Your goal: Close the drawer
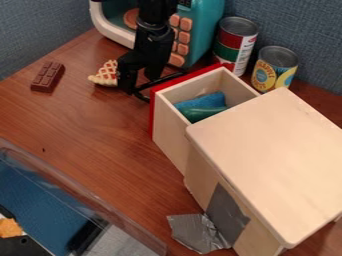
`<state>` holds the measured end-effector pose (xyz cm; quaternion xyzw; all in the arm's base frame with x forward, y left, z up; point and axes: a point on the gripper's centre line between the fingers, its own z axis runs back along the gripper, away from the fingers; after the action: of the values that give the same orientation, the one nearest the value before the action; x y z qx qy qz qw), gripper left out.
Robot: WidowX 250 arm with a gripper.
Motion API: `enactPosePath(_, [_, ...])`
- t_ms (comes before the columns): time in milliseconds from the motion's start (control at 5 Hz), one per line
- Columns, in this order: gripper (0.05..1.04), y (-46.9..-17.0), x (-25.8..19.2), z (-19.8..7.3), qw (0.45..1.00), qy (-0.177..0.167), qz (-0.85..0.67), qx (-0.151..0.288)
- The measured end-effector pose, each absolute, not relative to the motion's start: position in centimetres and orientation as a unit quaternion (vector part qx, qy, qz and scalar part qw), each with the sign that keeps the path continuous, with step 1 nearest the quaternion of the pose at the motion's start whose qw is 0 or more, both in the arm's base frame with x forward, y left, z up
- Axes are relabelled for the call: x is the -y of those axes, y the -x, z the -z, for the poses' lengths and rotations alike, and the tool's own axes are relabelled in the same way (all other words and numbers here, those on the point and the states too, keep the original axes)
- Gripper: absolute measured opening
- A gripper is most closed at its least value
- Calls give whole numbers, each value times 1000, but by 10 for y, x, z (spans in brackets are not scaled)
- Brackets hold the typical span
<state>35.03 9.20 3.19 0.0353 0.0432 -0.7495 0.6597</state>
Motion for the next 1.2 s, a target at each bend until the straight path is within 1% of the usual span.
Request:
enactPosePath(200, [999,-345,-82,-31,664,-6,747,-35])
enactPosePath(600, [999,-347,-50,-22,660,-6,751,-34])
enactPosePath(800, [1000,-339,-38,-13,662,3,749,-35])
enactPosePath(1000, [999,-322,-10,-10,643,8,765,-36])
enactPosePath(1200, [1001,-301,17,-19,620,17,784,-28])
